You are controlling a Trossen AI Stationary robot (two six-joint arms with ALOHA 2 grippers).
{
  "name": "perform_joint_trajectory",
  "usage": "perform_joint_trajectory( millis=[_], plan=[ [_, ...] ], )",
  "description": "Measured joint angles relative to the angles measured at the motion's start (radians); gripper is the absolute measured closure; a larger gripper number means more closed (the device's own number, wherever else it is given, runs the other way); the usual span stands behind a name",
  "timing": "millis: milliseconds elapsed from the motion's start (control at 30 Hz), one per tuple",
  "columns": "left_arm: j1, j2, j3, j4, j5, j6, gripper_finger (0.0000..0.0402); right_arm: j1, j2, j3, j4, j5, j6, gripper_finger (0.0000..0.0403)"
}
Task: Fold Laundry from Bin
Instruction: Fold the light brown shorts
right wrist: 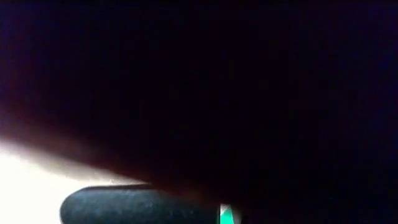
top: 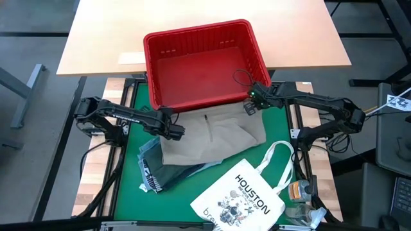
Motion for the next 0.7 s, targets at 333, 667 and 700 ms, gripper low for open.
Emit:
perform_joint_trajectory(
  millis=[333, 667, 700],
  plan=[
    [0.000, 0.000, -0.002, -0.010, 0.031, 0.017, 0.0319, 0.000, 0.000, -0.002, -0.009, 0.030, -0.018, 0.0318],
    [-0.026, 0.000, 0.017, -0.089, 0.105, -0.011, 0.0326, -0.001, 0.000, 0.012, -0.084, 0.034, -0.014, 0.0250],
    [-0.034, 0.000, 0.026, -0.105, 0.110, -0.012, 0.0328, -0.001, 0.001, 0.020, -0.110, 0.034, -0.014, 0.0249]
  ],
)
